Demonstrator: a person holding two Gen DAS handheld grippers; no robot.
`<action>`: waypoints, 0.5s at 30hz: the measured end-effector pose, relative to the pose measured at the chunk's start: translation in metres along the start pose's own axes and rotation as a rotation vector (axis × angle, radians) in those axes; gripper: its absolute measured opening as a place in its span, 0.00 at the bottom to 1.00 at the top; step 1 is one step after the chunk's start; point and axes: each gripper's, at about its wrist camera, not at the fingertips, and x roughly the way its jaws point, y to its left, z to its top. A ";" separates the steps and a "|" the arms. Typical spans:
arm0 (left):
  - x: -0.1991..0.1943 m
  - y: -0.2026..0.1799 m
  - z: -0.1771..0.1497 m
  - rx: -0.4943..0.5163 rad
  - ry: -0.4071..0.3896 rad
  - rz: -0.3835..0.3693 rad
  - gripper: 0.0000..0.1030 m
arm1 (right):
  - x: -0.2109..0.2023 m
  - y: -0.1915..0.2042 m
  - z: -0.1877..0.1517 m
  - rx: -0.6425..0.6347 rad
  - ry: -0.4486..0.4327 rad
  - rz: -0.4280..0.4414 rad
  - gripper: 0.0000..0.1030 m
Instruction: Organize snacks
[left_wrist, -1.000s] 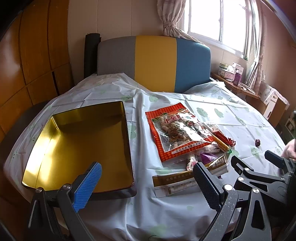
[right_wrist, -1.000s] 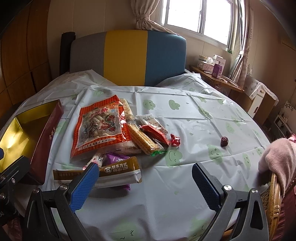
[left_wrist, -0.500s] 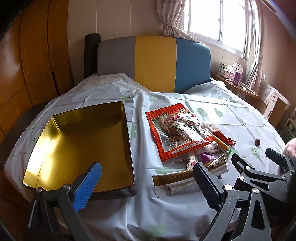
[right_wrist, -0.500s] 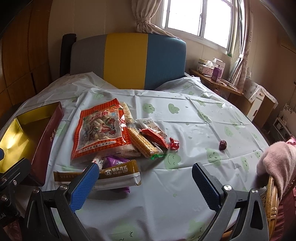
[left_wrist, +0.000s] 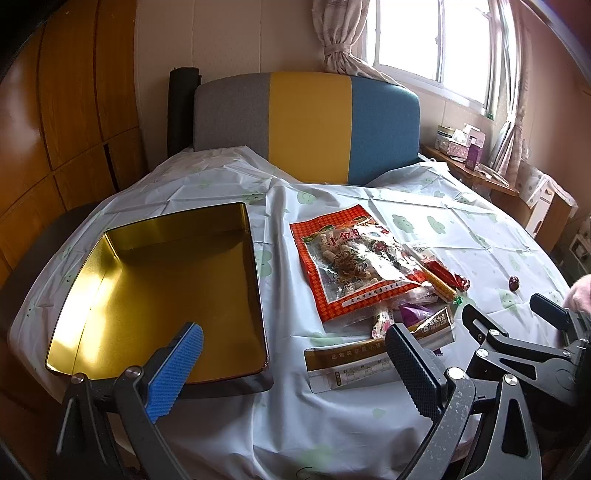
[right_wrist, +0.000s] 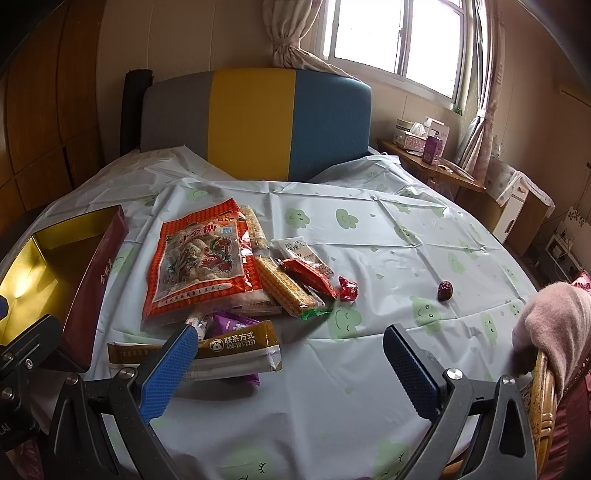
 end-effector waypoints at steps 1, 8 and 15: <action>0.000 0.000 0.000 0.000 0.000 -0.001 0.97 | 0.000 0.000 0.000 0.000 0.000 -0.001 0.99; -0.001 -0.001 0.000 0.004 0.001 0.000 0.97 | 0.000 -0.001 0.001 0.000 -0.001 0.001 0.99; 0.001 -0.004 0.001 0.011 0.007 -0.001 0.97 | 0.002 -0.004 0.006 -0.002 -0.009 0.002 0.99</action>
